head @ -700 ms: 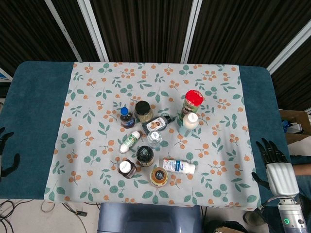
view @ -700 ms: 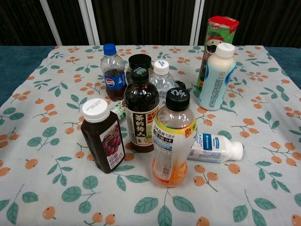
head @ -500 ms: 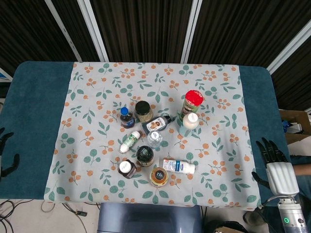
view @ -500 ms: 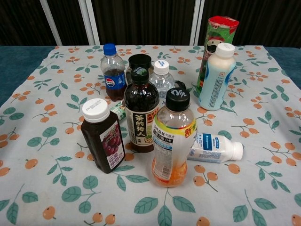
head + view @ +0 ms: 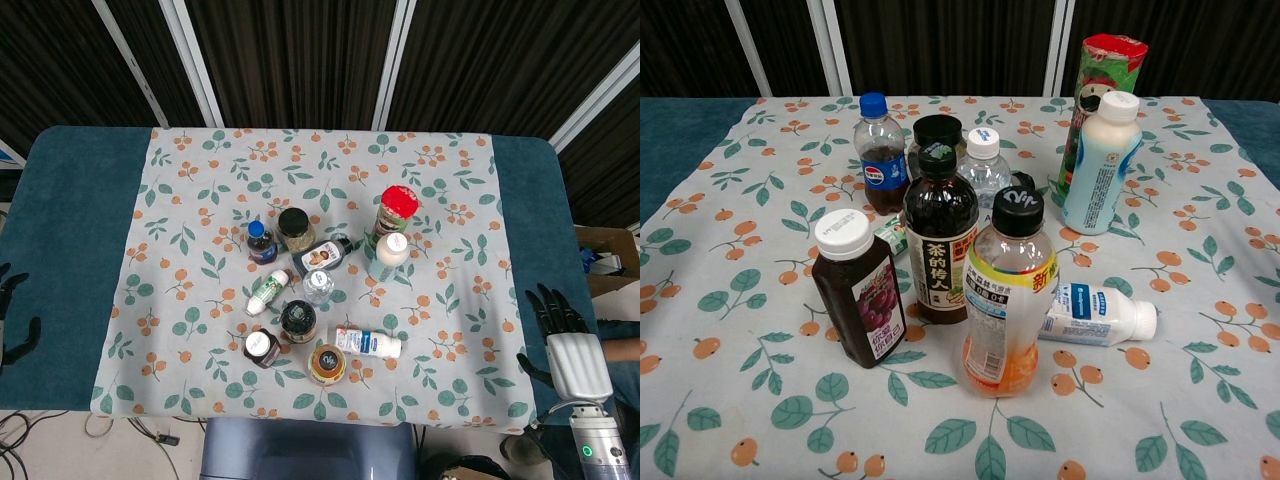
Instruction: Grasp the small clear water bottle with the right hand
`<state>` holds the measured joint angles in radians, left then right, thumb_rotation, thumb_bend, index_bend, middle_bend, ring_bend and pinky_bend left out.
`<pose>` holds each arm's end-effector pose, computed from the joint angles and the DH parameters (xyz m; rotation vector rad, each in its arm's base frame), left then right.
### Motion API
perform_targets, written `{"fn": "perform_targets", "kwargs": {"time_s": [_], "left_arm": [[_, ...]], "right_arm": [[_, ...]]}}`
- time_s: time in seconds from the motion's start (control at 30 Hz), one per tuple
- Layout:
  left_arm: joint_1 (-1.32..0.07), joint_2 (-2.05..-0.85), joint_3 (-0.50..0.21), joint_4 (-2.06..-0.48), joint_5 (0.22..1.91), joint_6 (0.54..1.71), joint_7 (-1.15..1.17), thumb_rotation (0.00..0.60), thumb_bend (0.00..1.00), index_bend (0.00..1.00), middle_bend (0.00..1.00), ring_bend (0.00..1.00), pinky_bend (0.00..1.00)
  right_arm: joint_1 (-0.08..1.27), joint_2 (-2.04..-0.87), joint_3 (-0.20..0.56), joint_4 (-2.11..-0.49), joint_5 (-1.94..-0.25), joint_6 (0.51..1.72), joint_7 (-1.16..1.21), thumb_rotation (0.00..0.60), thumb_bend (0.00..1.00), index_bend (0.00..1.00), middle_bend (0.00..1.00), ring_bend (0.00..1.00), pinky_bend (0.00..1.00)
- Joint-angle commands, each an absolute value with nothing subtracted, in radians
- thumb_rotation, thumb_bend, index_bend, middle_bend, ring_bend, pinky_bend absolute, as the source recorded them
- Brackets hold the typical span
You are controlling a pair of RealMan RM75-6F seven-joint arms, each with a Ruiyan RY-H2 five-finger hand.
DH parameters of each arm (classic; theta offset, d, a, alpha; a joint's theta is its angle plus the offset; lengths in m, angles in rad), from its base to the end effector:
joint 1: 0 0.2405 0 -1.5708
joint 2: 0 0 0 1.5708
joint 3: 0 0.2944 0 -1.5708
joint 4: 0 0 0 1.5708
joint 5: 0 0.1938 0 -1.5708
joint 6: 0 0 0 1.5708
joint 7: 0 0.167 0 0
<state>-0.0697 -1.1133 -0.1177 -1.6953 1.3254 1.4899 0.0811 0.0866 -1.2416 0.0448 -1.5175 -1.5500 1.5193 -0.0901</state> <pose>-0.3473 0.2098 0.2062 -1.1996 -0.9399 -0.8517 -0.3384 -0.2057 0.1565 1.4270 -0.8139 0.9037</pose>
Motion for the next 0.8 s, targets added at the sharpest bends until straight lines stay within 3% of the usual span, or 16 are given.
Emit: {"fn": "perform_targets", "kwargs": {"time_s": [0.03,0.3,0.47,0.8], "left_arm": [[-0.069,-1.113,-0.117,-1.695,1.326,1.491,0.081,0.6,0.42,0.16,0.04,0.08,0.02],[-0.067,-1.114,-0.119,-1.7,1.323,1.492,0.073,0.6,0.42,0.16,0.04,0.08,0.02],[-0.068,-1.112,-0.125,-1.707,1.309,1.485,0.063,0.6,0.42,0.16,0.04,0.08,0.02],[-0.068,-1.107,-0.128,-1.711,1.301,1.481,0.054,0.6,0.42,0.16,0.04,0.08,0.02]], "right_arm": [[0.088,-1.238,0.043,-1.52,-1.553,1.514,-0.073,0.6,0.26,0.0,0.0,0.05,0.22],[0.101,-1.226,0.023,-1.543,-1.569,1.474,0.042,0.6,0.26,0.0,0.03,0.07,0.22],[0.145,-1.244,-0.004,-1.519,-1.596,1.384,0.186,0.6,0.26,0.0,0.04,0.07,0.22],[0.289,-1.262,0.018,-1.55,-1.631,1.219,0.304,0.6,0.27,0.0,0.07,0.1,0.22]]}}
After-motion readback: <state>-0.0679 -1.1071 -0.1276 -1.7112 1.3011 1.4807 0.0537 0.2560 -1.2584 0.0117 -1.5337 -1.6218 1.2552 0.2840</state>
